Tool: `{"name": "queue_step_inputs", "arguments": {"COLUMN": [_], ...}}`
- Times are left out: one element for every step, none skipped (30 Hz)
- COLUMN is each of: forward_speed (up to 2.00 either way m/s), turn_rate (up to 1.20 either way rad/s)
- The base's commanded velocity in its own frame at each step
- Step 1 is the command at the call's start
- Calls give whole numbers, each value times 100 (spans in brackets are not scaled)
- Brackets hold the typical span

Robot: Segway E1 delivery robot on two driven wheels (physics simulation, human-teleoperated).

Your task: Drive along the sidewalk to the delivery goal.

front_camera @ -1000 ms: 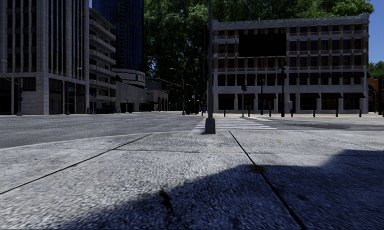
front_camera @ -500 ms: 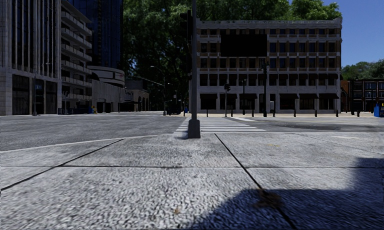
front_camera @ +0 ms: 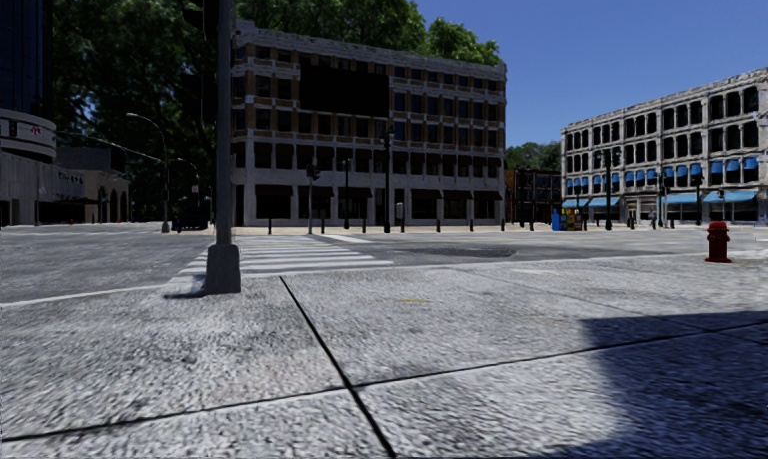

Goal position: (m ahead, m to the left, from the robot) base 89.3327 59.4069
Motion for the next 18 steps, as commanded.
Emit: {"name": "queue_step_inputs", "arguments": {"forward_speed": [178, 177, 177, 177, 177, 177, 177, 177, 177, 177, 177, 177, 177, 177, 177, 177, 177, 177], "turn_rate": [0, 0, 0, 0, 0, 0, 0, 0, 0, 0, 0, 0, 0, 16, 16, 28, 35, 38]}}
